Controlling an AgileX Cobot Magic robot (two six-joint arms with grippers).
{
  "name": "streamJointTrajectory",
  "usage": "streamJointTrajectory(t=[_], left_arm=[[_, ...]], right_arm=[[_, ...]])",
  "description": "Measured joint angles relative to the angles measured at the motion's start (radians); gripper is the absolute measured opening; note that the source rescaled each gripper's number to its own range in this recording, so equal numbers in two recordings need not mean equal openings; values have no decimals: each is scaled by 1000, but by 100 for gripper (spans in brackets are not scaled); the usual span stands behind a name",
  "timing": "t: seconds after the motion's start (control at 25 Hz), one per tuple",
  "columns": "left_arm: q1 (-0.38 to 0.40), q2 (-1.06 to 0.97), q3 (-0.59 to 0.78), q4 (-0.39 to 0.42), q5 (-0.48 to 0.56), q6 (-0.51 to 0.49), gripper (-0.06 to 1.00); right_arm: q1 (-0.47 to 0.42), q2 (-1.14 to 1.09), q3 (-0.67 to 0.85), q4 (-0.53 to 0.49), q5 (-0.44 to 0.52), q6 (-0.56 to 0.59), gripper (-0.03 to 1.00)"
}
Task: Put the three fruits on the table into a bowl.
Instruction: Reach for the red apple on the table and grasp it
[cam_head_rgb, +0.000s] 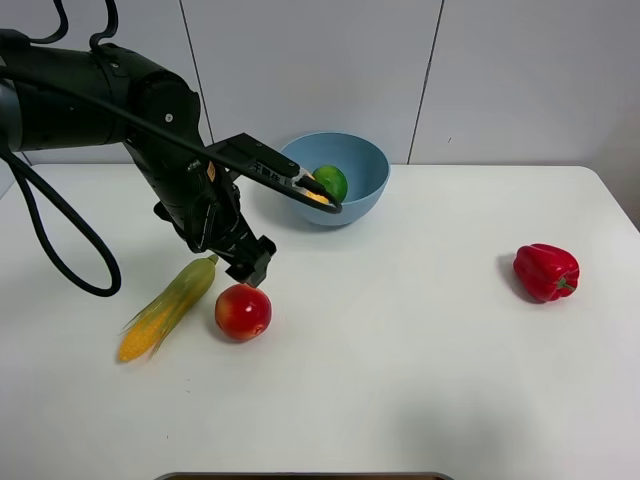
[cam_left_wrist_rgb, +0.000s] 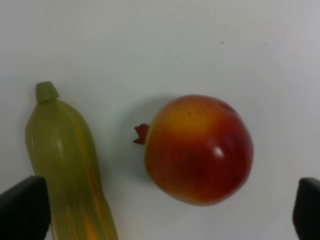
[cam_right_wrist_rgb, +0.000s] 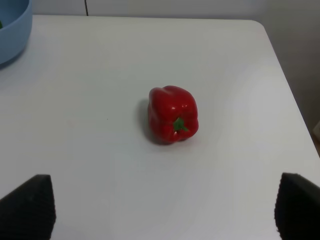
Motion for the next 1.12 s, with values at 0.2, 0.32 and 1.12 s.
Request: streamJointTrajectory(t=[0.2, 0.32, 1.12], left_arm=[[0, 3, 74, -36, -63, -50, 100], [0, 3, 128, -54, -106, -54, 100], [0, 112, 173, -76, -264, -54, 100]], right_arm=[[0, 0, 0, 0, 0, 0, 91], [0, 0, 0, 0, 0, 0, 91], [0, 0, 0, 0, 0, 0, 91]])
